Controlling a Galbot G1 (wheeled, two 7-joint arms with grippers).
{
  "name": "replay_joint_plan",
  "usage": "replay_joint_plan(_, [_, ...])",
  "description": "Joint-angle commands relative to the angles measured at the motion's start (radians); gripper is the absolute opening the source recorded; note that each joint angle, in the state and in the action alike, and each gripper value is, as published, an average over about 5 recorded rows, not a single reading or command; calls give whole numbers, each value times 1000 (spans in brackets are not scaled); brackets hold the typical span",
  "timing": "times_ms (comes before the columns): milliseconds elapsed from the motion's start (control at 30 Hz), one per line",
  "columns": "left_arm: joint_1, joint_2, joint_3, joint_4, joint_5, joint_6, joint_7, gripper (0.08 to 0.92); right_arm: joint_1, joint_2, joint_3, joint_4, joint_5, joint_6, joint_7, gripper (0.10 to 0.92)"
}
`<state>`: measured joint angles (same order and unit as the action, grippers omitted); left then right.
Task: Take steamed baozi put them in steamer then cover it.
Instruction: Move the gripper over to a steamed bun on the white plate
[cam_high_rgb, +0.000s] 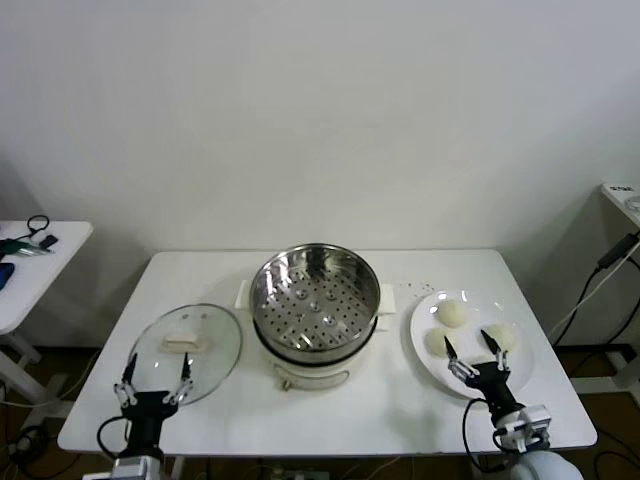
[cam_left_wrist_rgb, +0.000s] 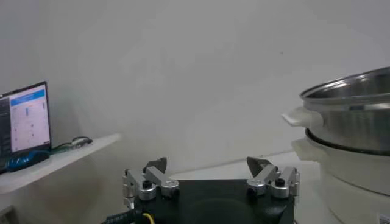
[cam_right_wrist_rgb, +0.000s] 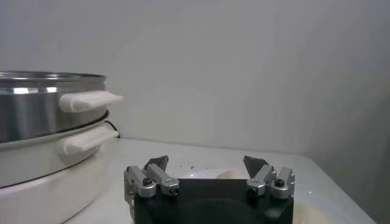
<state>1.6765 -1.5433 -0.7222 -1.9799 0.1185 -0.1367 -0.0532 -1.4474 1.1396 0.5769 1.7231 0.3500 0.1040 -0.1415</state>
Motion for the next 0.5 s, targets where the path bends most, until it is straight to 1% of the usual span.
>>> replay_joint_plan(33, [3, 0, -1, -4, -10, 4, -3, 823, 30, -51, 7, 5, -28, -49, -73, 823])
replay_joint_plan(100, [7, 0, 0, -12, -14, 18, -5, 823, 50, -90, 12, 7, -57, -100, -120, 823])
replay_joint_plan(200, [15, 1, 1, -32, -48, 41, -4, 823, 105, -181, 14, 2, -147, -208, -223, 823])
replay_joint_plan(267, [19, 2, 0, -38, -68, 39, -2, 823, 156, -252, 2, -15, -179, -252, -291, 823])
replay_joint_plan(367, [25, 4, -2, -35, -74, 22, 1, 823, 242, -371, -33, -63, -192, -264, -413, 823])
replay_joint_plan(500, [34, 4, 4, -44, -115, 19, 1, 823, 389, -506, -108, -155, -285, -218, -599, 823])
